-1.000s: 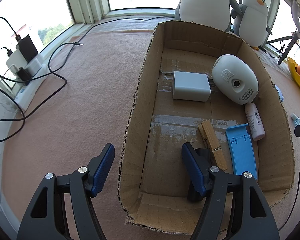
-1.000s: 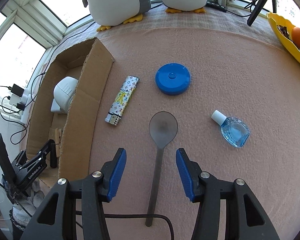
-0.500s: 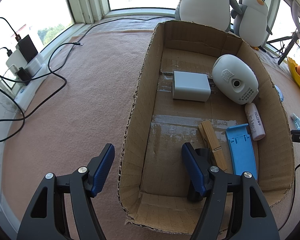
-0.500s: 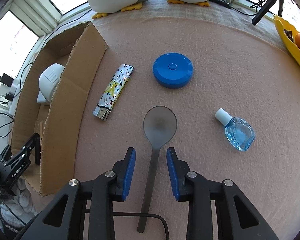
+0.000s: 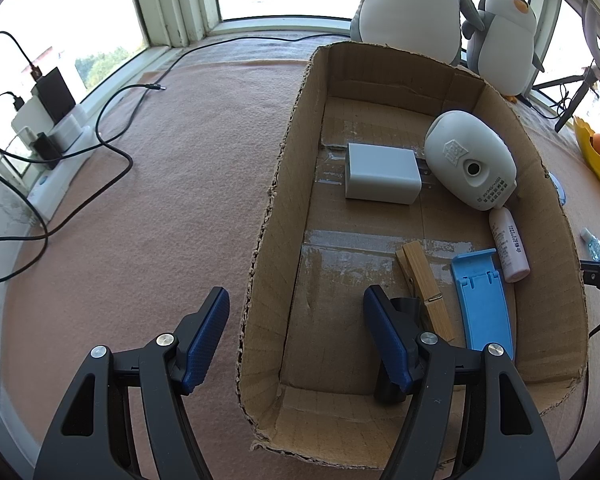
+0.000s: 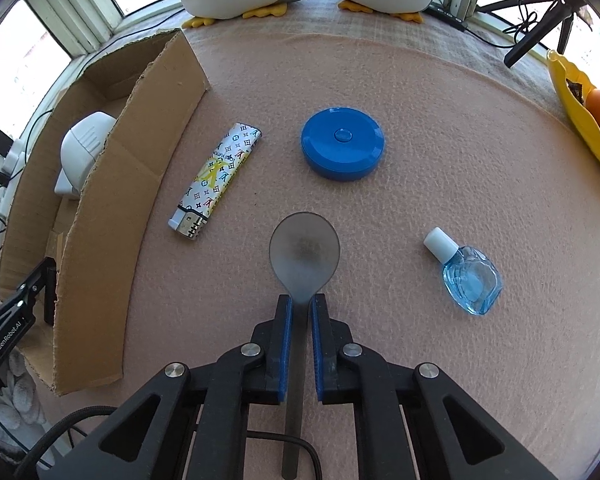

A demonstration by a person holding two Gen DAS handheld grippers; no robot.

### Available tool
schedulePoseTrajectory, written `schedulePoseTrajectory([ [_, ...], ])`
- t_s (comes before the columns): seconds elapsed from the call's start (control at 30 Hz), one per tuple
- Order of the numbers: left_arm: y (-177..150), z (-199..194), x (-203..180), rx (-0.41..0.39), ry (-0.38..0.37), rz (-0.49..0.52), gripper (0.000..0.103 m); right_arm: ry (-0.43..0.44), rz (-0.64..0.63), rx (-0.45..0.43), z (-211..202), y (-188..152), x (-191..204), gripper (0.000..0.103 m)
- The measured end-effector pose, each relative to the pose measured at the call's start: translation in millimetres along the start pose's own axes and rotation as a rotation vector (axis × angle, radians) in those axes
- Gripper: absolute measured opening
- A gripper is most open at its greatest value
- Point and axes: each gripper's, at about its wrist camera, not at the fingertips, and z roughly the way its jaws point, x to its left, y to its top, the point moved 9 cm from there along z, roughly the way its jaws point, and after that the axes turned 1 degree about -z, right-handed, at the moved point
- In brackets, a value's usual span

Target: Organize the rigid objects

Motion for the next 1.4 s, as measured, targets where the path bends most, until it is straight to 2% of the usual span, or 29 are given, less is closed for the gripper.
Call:
schedulePoseTrajectory([
  [0.33,0,0,1,0.000,0.000,0.002,0.071,0.047,0.040,-0.110,-38,0,-10,0.008],
  [0.57,-1,0,1,-0.001,-0.001,0.001,0.071,0.084,0.030,-0.210,-75,27,17,0.007],
  [0.83,-1,0,1,-0.002,-0.005,-0.003,0.071,0.091,-0.045,-0.334,-116,63,53,0.006],
  [0.9,-1,0,1,-0.002,-0.006,-0.003,0.071,0.090,-0.063,-0.364,-125,67,62,0.000],
  [1.03,-1,0,1,-0.003,-0.007,-0.004,0.071,0.093,-0.110,-0.416,-142,77,80,0.000],
  [1.13,-1,0,1,-0.002,-0.010,-0.001,0.071,0.096,-0.157,-0.434,-149,82,91,0.000],
  [1.33,-2,1,2,-0.006,-0.013,-0.006,0.071,0.078,-0.157,-0.441,-156,88,74,0.000],
  [1.4,-2,1,1,-0.007,-0.012,-0.003,0.071,0.105,-0.152,-0.432,-155,87,69,0.000],
])
